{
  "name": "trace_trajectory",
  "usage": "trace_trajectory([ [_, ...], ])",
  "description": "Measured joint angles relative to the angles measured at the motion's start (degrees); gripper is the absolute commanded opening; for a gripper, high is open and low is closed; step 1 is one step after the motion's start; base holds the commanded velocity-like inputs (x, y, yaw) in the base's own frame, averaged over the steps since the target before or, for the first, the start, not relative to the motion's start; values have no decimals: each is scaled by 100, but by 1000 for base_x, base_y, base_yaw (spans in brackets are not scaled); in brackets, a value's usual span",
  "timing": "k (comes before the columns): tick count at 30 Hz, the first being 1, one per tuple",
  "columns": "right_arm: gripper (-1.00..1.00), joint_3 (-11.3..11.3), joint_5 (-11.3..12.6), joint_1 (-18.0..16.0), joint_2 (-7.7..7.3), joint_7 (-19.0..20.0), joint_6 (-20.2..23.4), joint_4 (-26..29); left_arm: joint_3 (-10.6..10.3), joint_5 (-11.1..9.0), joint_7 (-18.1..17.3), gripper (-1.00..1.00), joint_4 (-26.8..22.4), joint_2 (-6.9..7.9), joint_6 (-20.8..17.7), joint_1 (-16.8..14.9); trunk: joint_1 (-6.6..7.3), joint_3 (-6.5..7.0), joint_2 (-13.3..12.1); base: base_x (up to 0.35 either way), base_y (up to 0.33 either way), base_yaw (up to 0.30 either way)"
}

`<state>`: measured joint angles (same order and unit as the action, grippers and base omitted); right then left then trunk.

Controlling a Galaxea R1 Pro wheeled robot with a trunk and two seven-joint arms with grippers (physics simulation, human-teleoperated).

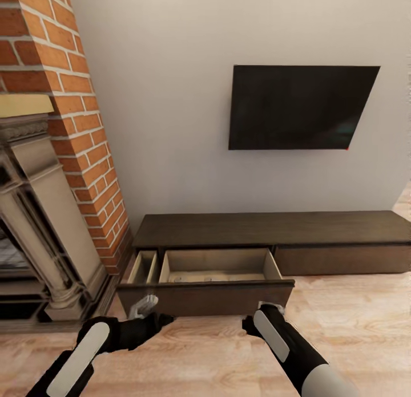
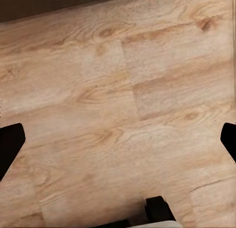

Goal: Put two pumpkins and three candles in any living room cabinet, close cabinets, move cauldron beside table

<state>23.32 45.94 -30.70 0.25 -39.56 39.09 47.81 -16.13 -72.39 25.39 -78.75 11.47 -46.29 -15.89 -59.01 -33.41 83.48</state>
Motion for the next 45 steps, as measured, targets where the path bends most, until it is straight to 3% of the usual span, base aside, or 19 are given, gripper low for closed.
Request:
trace_trajectory([
  [1, 100, 71, -2, -1, 2, 2, -84, -9, -6, 204, 11, 100, 87, -38, 127, 2, 22, 18, -40, -331, 0, 0],
  [2, 100, 347, 3, 0, 0, 3, -342, -24, -20, 762, 26, 100, 366, -164, 509, 11, 44, 36, -80, -331, 0, 0],
  [4, 100, 706, 26, 2, -19, 0, -771, -48, -38, 1309, 34, 100, 797, -325, 983, 17, 88, 72, -160, -331, 0, 0],
  [5, 100, 774, 32, 3, -24, 1, -904, -64, -49, 1417, 35, 100, 908, -360, 1097, 18, 110, 90, -200, -332, 0, 0],
  [8, 100, 1019, 43, 26, -18, 28, -1745, -359, -238, 1882, 38, 100, 1417, -473, 1907, 21, 176, 144, -321, -332, 0, 0],
  [10, 100, 1227, 44, 41, -14, 154, -2280, -615, -531, 1993, 41, 100, 1692, -496, 2629, 22, 220, 179, -401, -331, 0, 0],
  [12, 100, 1493, 65, 49, -14, 365, -2859, -921, -1051, 2022, 49, 100, 2073, -512, 3336, 22, 242, 198, -443, -325, 0, 0],
  [13, 100, 1633, 72, 52, -10, 487, -3261, -1218, -1432, 2029, 48, 100, 2424, -574, 3755, 18, 242, 197, -443, -293, 0, 0],
  [14, 100, 1691, 71, 53, -8, 540, -3500, -1421, -1618, 2051, 51, 100, 2611, -652, 3971, 13, 243, 198, -442, -220, 0, 0],
  [17, 100, 1754, 34, 55, -4, 613, -3932, -1776, -1855, 2085, 80, 100, 2870, -819, 4272, 7, 245, 198, -442, -96, 0, 0],
  [26, 100, 1790, -5, 55, -12, 734, -4320, -1917, -1994, 2118, 84, 100, 2953, -874, 4723, 14, 246, 198, -442, -13, 0, 0],
  [32, 100, 1796, -6, 55, -13, 951, -4571, -1930, -1995, 2151, 79, 100, 2997, -877, 4798, 14, 115, 91, -203, 0, 0, 0],
  [36, 100, 1843, -14, 55, -13, 969, -4652, -1928, -1976, 2465, 76, 100, 3018, -890, 4821, 14, 27, 19, -42, 0, 0, 0],
  [39, 100, 2189, -12, 56, -13, 958, -4736, -1930, -1967, 2863, 75, 100, 2987, -983, 5116, 5, -39, -35, 78, 0, 0, 0],
  [45, 100, 2326, -9, 55, -6, 950, -4860, -1930, -1946, 3234, 84, 100, 3011, -1165, 5375, -10, -171, -143, 319, 0, 0, 0],
])
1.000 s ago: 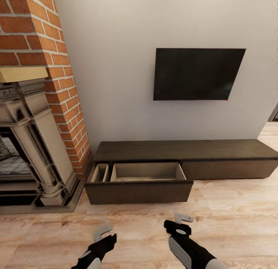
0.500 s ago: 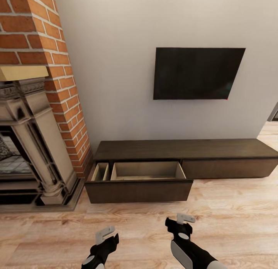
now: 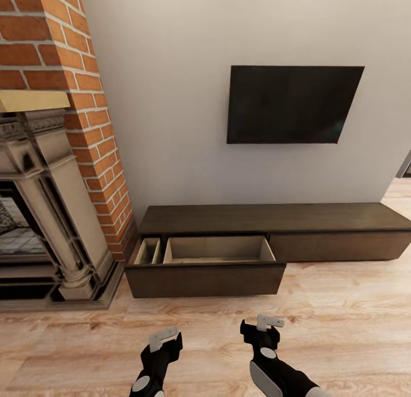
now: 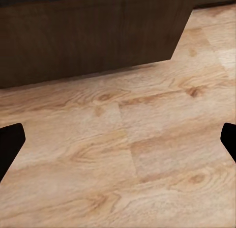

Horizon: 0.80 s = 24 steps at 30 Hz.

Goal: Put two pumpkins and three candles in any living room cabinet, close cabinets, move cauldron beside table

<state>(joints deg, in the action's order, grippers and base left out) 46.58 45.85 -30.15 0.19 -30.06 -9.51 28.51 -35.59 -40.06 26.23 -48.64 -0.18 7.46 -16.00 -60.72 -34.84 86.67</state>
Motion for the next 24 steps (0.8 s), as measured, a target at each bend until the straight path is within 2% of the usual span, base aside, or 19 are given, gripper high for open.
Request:
trace_trajectory([
  [8, 100, 22, 2, 0, 11, -32, -13, -4, 11, 144, -3, 100, 10, -27, 281, -40, -176, -144, 321, 0, 0, 0],
  [24, 100, 23, 13, 0, 5, -7, -11, -4, 14, 180, -8, 100, 284, -83, 352, -108, -527, -431, 963, 0, 0, 0],
])
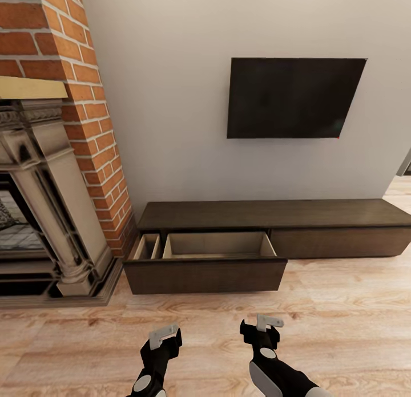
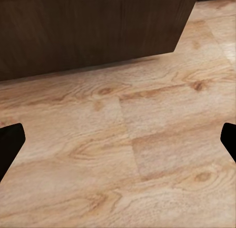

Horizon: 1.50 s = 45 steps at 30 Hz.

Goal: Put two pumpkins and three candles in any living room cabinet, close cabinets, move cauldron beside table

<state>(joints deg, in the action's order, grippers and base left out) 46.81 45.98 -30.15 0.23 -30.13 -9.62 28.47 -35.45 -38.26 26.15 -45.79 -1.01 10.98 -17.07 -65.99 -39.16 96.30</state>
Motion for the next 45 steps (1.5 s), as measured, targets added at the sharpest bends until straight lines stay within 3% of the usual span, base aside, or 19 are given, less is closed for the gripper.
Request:
trace_trajectory([
  [19, 100, 20, -13, 0, -2, 13, -70, -33, 0, 53, 0, 100, 0, -5, 2, 1, -417, -341, 762, 0, 0, 0],
  [27, 100, 624, -10, 1, -2, 11, -565, -204, 0, 58, 0, 100, 0, -3, 67, 1, -593, -485, 1083, 0, 0, 0],
  [31, 100, 714, 2, 1, 2, 10, -942, -360, 0, 58, 1, 100, 0, 1, 114, 1, -681, -557, 1244, 0, 0, 0],
  [39, 100, 752, -14, 0, 5, 17, -1239, -537, 0, 62, 1, 100, 0, 26, 161, 1, -857, -700, 1565, 0, 0, 0],
  [45, 100, 1198, -2, 0, 5, 19, -1397, -555, 0, 61, 3, 100, 29, 58, 470, 1, -989, -808, 1805, 0, 0, 0],
])
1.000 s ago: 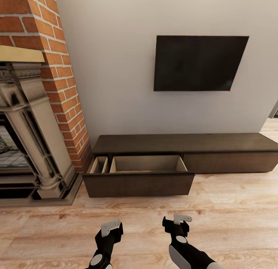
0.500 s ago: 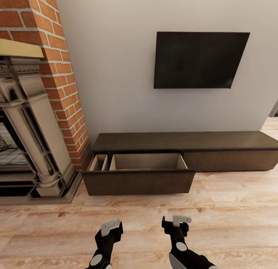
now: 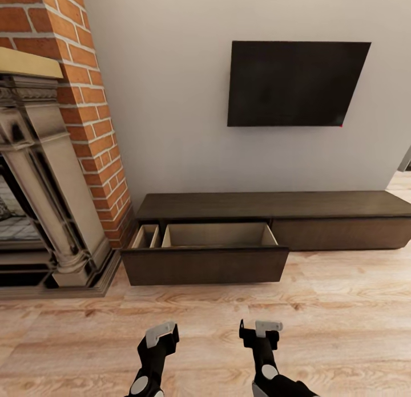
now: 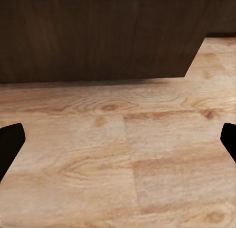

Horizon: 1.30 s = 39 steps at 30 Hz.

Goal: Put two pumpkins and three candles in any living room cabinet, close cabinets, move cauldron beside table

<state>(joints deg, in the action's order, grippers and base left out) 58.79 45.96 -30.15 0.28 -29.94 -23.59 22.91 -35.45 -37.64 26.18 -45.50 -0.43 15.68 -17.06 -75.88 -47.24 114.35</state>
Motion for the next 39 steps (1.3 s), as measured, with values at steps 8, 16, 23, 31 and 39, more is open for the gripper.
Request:
trace_trajectory([
  [8, 100, 197, 14, 1, 0, 0, -133, -30, -7, 8, 0, 100, 23, 3, 44, 0, -176, -144, 321, 0, 0, 0],
  [16, 100, 214, 2, -1, 0, 0, -147, -100, -8, 9, 0, 100, 24, 3, 41, 0, -351, -287, 642, 0, 0, 0],
  [23, 100, 258, -128, 7, 0, -1, -425, -117, -8, 9, 0, 100, 24, 3, 48, 0, -505, -413, 923, 0, 0, 0],
  [31, 100, 292, -338, 8, -1, -7, -560, -154, -7, 9, 0, 100, 22, 10, 59, 0, -681, -556, 1243, 0, 0, 0],
  [39, 100, 286, -344, 6, 0, -6, -564, -156, -6, 10, 0, 100, 14, 4, 82, 0, -792, -647, 1445, 0, 0, 0],
])
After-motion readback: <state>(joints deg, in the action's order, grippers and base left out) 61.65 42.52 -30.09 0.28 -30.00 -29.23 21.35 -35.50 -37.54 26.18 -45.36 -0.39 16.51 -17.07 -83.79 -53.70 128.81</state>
